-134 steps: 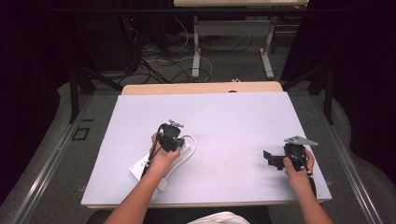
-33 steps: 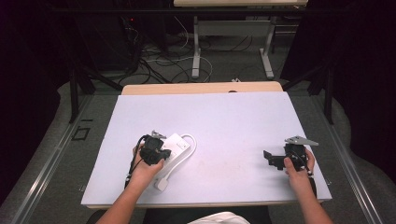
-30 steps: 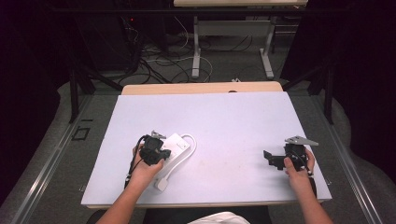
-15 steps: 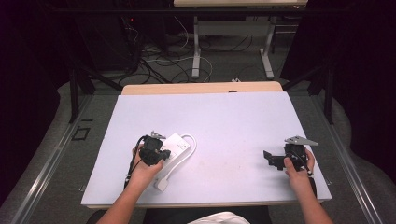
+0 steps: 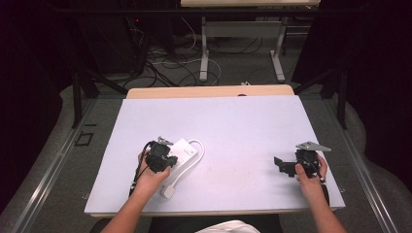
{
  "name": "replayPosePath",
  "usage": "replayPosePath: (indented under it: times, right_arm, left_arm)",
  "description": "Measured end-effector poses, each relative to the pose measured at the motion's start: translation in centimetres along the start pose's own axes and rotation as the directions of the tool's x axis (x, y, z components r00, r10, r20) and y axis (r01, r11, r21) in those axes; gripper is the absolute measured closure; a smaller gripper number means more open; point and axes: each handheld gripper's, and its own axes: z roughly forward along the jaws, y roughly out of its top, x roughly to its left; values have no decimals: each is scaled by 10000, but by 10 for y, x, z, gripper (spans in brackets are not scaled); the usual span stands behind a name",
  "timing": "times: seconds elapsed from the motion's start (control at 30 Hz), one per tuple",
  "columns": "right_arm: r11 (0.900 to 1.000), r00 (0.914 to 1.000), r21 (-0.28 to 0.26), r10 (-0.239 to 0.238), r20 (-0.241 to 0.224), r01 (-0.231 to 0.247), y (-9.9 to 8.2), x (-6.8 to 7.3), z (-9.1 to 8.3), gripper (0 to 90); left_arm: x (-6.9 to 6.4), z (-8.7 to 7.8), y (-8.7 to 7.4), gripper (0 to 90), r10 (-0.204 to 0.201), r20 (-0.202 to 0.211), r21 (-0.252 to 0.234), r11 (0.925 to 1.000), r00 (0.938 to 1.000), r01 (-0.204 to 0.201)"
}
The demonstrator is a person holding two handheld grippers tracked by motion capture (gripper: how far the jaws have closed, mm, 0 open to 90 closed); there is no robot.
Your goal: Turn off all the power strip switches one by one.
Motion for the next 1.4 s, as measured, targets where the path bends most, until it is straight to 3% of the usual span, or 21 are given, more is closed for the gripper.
replayPosePath:
  times: [0.43, 0.57, 0.7, 0.83, 0.87, 1.13, 1.2, 1.3, 1.33, 1.4]
  right_arm:
    - [10000, 10000, -25, -23, 20, 23, 0, -1, 0, 0]
    - [9999, 9999, 2, -117, 1, 117, 0, -1, 0, 0]
    - [10000, 10000, -26, -93, 21, 93, 0, -1, 1, 0]
    - [10000, 10000, 2, -25, 21, 25, 0, -2, 0, 0]
    - [10000, 10000, 2, -25, 21, 25, 0, -2, 0, 0]
    - [10000, 10000, -18, -62, 25, 62, 0, -1, 1, 0]
    - [10000, 10000, -15, -92, 3, 92, 0, -1, 1, 0]
    - [10000, 10000, -4, -95, 15, 95, 0, -1, 1, 0]
    - [10000, 10000, -5, -93, 10, 93, 0, -1, 1, 0]
    - [10000, 10000, -3, -54, 34, 54, 0, -1, 1, 0]
  left_arm:
    - [1, 0, -2, 900, -91, 56, -99, 9999, 9999, 91]
    - [1, 0, -3, 900, -325, 98, -258, 9991, 9994, 327]
    - [1, -1, -3, 899, -233, 29, -249, 9994, 9997, 233]
    - [0, -5, -4, 899, -300, 66, -415, 9987, 9995, 303]
    - [1, -8, -5, 899, -140, 46, -327, 9994, 9999, 141]
    - [1, -19, -17, 894, -413, 110, -472, 9980, 9991, 418]
    - [2, -21, -19, 896, -264, 84, -501, 9984, 9996, 268]
    - [3, -22, -21, 896, -404, 49, -585, 9975, 9992, 407]
    - [4, -23, -21, 897, -246, 31, -478, 9986, 9997, 247]
    - [4, -23, -22, 897, -442, 26, -473, 9979, 9990, 442]
